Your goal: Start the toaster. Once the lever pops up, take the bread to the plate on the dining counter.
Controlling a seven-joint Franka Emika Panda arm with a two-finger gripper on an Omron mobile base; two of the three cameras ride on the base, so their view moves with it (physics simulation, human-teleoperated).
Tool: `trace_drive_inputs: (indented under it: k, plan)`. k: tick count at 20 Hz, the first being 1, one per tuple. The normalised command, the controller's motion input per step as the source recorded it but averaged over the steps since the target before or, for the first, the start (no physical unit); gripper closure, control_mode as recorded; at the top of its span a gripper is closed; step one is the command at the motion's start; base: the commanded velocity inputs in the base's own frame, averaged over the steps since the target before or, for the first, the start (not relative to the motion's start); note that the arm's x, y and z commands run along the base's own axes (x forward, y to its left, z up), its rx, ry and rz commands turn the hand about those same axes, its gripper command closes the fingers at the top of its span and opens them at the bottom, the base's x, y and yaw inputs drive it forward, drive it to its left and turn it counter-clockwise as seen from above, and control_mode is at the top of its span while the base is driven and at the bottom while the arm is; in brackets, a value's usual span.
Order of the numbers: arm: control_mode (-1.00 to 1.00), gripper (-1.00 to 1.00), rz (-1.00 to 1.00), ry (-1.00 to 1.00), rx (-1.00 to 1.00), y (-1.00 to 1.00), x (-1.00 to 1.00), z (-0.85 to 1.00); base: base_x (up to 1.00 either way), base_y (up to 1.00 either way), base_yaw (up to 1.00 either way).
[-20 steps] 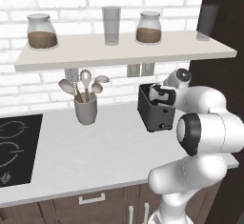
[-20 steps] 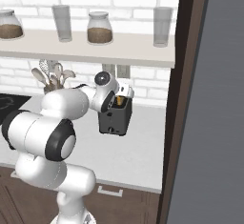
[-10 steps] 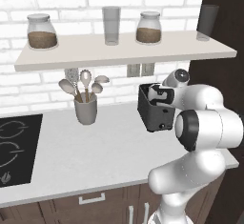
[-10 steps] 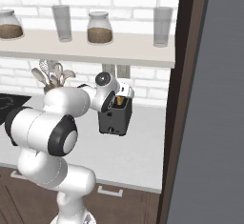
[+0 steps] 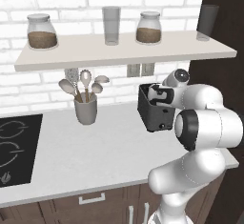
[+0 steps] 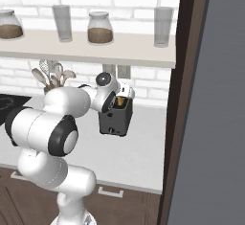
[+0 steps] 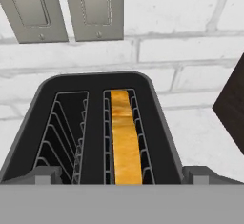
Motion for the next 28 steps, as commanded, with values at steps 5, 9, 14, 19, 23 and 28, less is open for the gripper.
trace_drive_inputs:
  k: [5, 9, 14, 19, 23, 28]
  plan:
    - [-1.00, -1.00, 0.00, 0.01, 0.00, 0.00, 0.00, -0.03, 0.00, 0.00, 0.00]
    - [-1.00, -1.00, 0.00, 0.01, 0.00, 0.00, 0.00, -0.02, 0.00, 0.00, 0.00]
    - [-1.00, -1.00, 0.00, 0.00, 0.00, 0.00, 0.00, 0.00, 0.00, 0.00, 0.00]
    - [-1.00, 1.00, 0.00, 0.00, 0.00, 0.00, 0.00, 0.00, 0.00, 0.00, 0.00]
    - [-1.00, 1.00, 0.00, 0.00, 0.00, 0.00, 0.00, 0.00, 0.00, 0.00, 0.00]
    - [-1.00, 1.00, 0.00, 0.00, 0.00, 0.00, 0.00, 0.00, 0.00, 0.00, 0.00]
